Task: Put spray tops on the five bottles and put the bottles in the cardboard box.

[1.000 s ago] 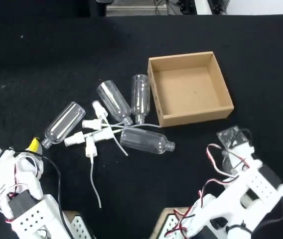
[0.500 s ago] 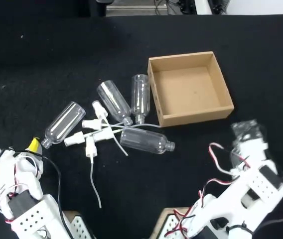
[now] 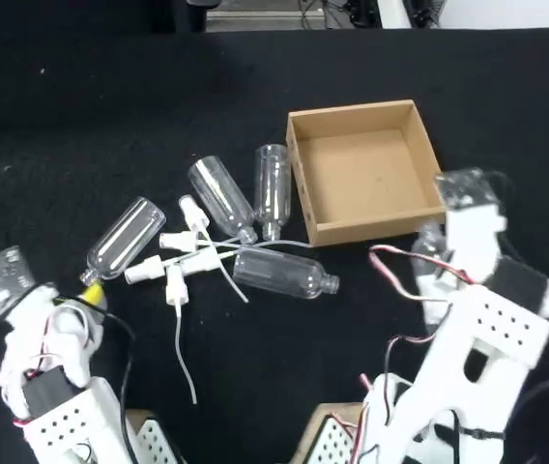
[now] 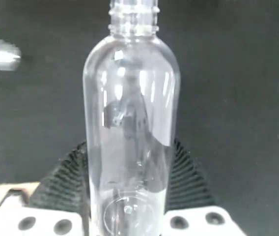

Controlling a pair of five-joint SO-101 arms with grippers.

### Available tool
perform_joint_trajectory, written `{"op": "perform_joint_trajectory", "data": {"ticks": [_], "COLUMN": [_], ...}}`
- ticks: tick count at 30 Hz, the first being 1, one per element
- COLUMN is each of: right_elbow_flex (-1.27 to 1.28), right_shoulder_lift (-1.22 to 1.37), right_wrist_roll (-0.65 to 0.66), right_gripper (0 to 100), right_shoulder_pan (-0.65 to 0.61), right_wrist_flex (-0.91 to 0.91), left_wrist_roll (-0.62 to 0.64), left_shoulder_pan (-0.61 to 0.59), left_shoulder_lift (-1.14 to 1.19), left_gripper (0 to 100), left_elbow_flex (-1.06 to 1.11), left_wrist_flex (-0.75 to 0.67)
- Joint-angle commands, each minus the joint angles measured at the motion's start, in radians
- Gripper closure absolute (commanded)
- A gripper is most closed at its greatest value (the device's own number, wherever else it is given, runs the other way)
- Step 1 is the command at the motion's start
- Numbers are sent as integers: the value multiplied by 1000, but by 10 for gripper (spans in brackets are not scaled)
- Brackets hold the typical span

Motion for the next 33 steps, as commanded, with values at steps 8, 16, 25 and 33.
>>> {"op": "perform_joint_trajectory", "data": {"ticks": [8, 16, 25, 33], "right_elbow_flex": [-67, 354, 559, 750], "right_shoulder_lift": [-401, -433, -590, -923], "right_wrist_roll": [-285, -468, -493, -493], "right_gripper": [987, 987, 988, 987], "right_shoulder_pan": [-620, -853, -881, -876], "right_wrist_flex": [-94, -574, -680, -678], "left_wrist_roll": [-75, -75, -133, -130], "left_shoulder_pan": [39, 39, 125, 234], "left_shoulder_lift": [-11, -11, -11, -9], "left_gripper": [682, 682, 682, 681], "left_elbow_flex": [8, 8, -36, -321], "left_wrist_flex": [18, 18, 23, 17]}}
